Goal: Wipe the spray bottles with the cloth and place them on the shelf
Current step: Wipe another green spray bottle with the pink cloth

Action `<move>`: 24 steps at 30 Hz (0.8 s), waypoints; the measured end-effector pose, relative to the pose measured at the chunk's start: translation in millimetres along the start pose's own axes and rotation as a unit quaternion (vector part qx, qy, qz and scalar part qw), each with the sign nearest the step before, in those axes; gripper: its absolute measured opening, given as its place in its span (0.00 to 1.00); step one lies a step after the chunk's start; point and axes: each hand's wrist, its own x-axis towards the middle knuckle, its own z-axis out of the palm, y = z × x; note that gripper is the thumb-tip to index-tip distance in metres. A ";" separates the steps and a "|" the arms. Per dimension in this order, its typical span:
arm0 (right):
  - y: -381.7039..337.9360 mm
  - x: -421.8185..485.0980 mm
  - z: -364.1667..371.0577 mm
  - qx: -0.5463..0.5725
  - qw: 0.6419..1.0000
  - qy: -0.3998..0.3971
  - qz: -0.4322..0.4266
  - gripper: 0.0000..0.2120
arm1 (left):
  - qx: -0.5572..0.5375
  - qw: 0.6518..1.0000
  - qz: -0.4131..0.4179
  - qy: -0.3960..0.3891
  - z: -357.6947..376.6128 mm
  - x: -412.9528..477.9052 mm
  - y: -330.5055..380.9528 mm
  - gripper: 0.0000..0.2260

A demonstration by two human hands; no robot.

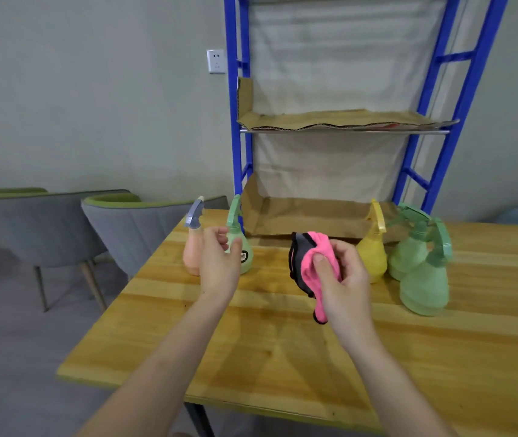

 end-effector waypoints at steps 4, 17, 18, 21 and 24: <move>-2.6 3.6 9.3 -0.003 1.000 -0.009 -0.005 0.10 | 0.036 0.999 0.009 0.000 -2.3 32.2 2.9 0.17; -4.5 10.0 3.8 -0.007 1.000 -0.001 0.001 0.10 | 0.056 0.996 -0.054 -0.050 18.2 65.2 -7.9 0.09; -4.2 9.8 2.0 -0.003 1.000 0.000 -0.002 0.11 | 0.065 0.996 -0.048 -0.047 18.0 64.6 -8.5 0.09; -2.9 10.3 -1.6 0.003 1.000 0.004 -0.002 0.12 | 0.057 0.996 -0.046 -0.040 18.6 59.3 -11.6 0.11; -3.8 8.9 -2.8 0.004 1.000 0.003 -0.002 0.12 | 0.051 0.997 -0.037 -0.044 17.5 46.2 -13.2 0.12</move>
